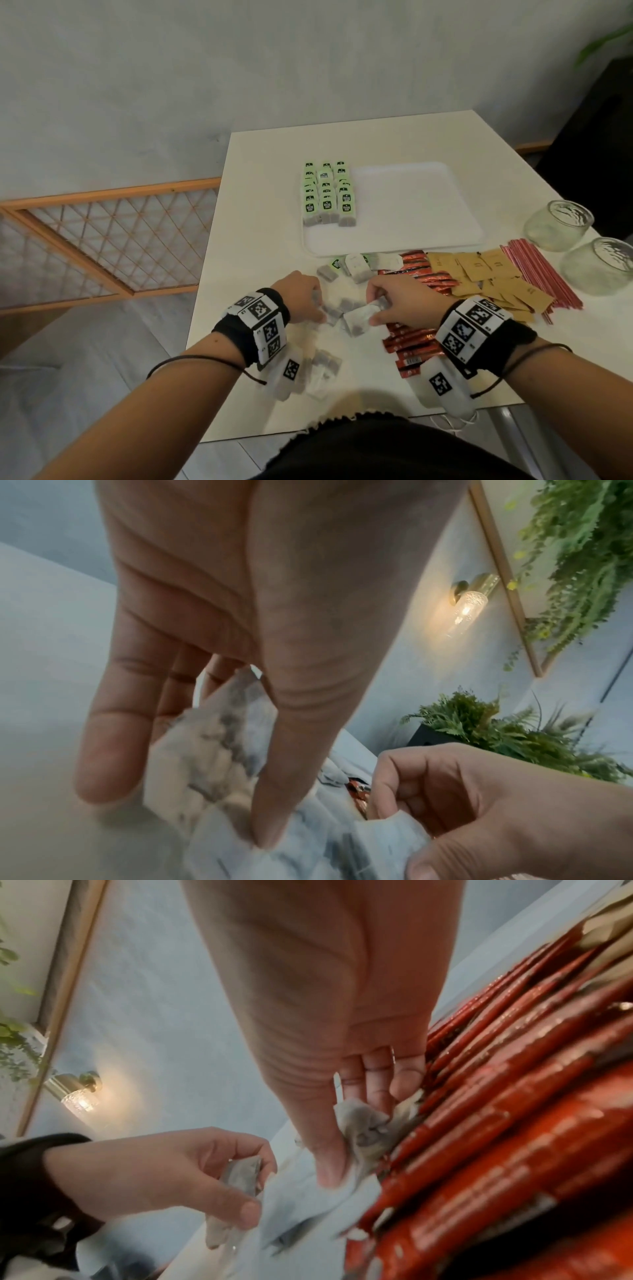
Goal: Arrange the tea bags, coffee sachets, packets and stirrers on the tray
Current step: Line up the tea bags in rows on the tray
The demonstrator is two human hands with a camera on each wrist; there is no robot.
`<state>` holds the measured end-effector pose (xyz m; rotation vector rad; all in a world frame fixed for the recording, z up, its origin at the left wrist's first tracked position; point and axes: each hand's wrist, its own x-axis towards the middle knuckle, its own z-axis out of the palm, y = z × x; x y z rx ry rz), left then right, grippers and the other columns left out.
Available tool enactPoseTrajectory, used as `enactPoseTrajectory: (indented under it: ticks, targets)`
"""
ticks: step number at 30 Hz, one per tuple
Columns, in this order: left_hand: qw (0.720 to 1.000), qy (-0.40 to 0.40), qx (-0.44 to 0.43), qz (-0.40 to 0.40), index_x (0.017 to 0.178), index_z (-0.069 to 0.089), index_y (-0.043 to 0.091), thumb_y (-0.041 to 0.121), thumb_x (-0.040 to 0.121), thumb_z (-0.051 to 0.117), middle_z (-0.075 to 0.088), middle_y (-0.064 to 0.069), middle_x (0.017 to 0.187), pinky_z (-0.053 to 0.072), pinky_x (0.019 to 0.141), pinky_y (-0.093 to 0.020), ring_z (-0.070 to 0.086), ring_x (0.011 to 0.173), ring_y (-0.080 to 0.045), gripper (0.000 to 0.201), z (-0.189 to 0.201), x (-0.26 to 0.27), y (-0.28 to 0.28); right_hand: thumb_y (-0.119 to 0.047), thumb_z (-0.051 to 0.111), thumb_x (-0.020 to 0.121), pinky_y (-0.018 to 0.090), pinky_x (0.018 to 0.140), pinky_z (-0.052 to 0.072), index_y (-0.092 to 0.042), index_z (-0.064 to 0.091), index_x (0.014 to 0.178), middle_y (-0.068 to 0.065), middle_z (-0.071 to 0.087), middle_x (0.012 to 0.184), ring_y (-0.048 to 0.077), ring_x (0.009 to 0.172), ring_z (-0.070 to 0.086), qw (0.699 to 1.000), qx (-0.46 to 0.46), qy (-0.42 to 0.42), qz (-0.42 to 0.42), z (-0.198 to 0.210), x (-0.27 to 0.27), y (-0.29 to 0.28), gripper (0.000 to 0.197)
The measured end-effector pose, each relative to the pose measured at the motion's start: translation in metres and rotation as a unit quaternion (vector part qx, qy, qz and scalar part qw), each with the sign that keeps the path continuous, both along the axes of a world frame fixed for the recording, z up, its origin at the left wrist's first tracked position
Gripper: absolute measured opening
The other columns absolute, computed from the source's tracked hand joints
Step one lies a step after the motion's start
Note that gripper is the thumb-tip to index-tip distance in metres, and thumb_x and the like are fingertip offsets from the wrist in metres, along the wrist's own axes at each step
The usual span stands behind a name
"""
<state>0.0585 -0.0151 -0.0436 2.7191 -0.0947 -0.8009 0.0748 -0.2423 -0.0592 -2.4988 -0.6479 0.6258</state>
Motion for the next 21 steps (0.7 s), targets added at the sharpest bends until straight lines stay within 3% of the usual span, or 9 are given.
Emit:
enactPoseTrajectory:
  ticks: [2,5,8,10,12,14,18,20,21]
  targets:
    - [1.0,0.002,-0.029,0.011,0.092,0.059,0.018,0.029,0.083,0.073,0.057,-0.001,0.101,0.051,0.059,-0.024,0.061,0.084,-0.021,0.02,-0.001,0.003,-0.002,-0.03,0.077,0.08,0.016,0.06,0.036,-0.024,0.059,0.096,-0.014,0.056,0.089,0.003,0.073,0.051,1.0,0.009,0.013,-0.009,0.004,0.002,-0.001,0.024]
    - [0.998,0.004,-0.061,0.034,0.093,0.059,0.02,0.023,0.083,0.072,0.055,0.001,0.102,0.049,0.055,-0.022,0.058,0.085,-0.019,0.016,-0.001,0.007,-0.001,-0.027,0.075,0.082,0.021,0.072,0.045,-0.025,0.061,0.094,-0.007,0.062,0.095,0.01,0.084,0.057,0.998,0.042,0.028,-0.033,0.01,0.006,-0.007,0.018]
    - [0.995,0.026,-0.084,0.039,0.111,0.058,0.02,0.021,0.083,0.073,0.052,0.002,0.104,0.047,0.064,-0.025,0.056,0.092,-0.018,0.031,-0.002,0.01,0.002,-0.024,0.075,0.083,0.025,0.082,0.048,-0.027,0.063,0.097,-0.007,0.063,0.102,0.009,0.095,0.059,0.996,0.062,0.034,-0.058,0.017,0.011,-0.015,0.018]
    - [0.997,0.023,-0.068,0.014,0.117,0.06,0.018,0.023,0.088,0.068,0.053,0.003,0.108,0.042,0.072,-0.022,0.053,0.096,-0.015,0.031,-0.001,0.011,0.003,-0.025,0.073,0.086,0.019,0.076,0.044,-0.027,0.065,0.103,-0.011,0.062,0.099,0.004,0.091,0.057,0.995,0.063,0.029,-0.07,0.022,0.013,-0.018,0.019]
    - [0.999,0.02,-0.047,-0.015,0.114,0.063,0.013,0.025,0.094,0.06,0.056,0.0,0.108,0.039,0.079,-0.023,0.053,0.098,-0.016,0.024,0.002,0.012,0.001,-0.024,0.07,0.088,0.011,0.067,0.04,-0.025,0.067,0.104,-0.016,0.06,0.088,-0.005,0.079,0.057,0.994,0.07,0.034,-0.075,0.028,0.013,-0.019,0.016]
    - [0.998,0.007,-0.049,-0.024,0.1,0.06,0.013,0.024,0.098,0.054,0.055,-0.002,0.103,0.036,0.078,-0.024,0.05,0.092,-0.017,0.013,0.006,0.013,0.0,-0.024,0.068,0.089,0.007,0.065,0.042,-0.023,0.07,0.098,-0.012,0.067,0.083,-0.008,0.073,0.061,0.99,0.095,0.078,-0.066,0.033,0.013,-0.02,0.009]
    - [0.994,-0.033,-0.1,0.011,0.09,0.052,0.013,0.023,0.098,0.053,0.053,0.004,0.088,0.042,0.056,-0.014,0.055,0.079,-0.017,0.013,0.012,0.014,-0.003,-0.029,0.071,0.087,0.024,0.08,0.051,-0.03,0.071,0.093,-0.005,0.072,0.095,0.011,0.083,0.067,0.984,0.132,0.118,-0.03,0.041,0.01,-0.012,0.005]
    - [0.991,-0.031,-0.129,0.025,0.09,0.052,0.013,0.021,0.098,0.052,0.052,0.007,0.085,0.049,0.056,-0.016,0.06,0.072,-0.02,0.011,0.016,0.012,-0.01,-0.028,0.071,0.087,0.027,0.087,0.05,-0.028,0.07,0.094,-0.006,0.066,0.112,0.015,0.095,0.064,0.985,0.147,0.087,-0.03,0.039,0.01,-0.005,0.007]
    - [0.988,-0.023,-0.149,0.029,0.091,0.053,0.012,0.019,0.097,0.052,0.055,0.004,0.088,0.055,0.062,-0.025,0.064,0.071,-0.023,0.009,0.018,0.011,-0.013,-0.028,0.07,0.088,0.031,0.09,0.05,-0.027,0.069,0.096,-0.004,0.063,0.118,0.018,0.1,0.063,0.985,0.152,0.078,-0.039,0.037,0.011,-0.002,0.009]
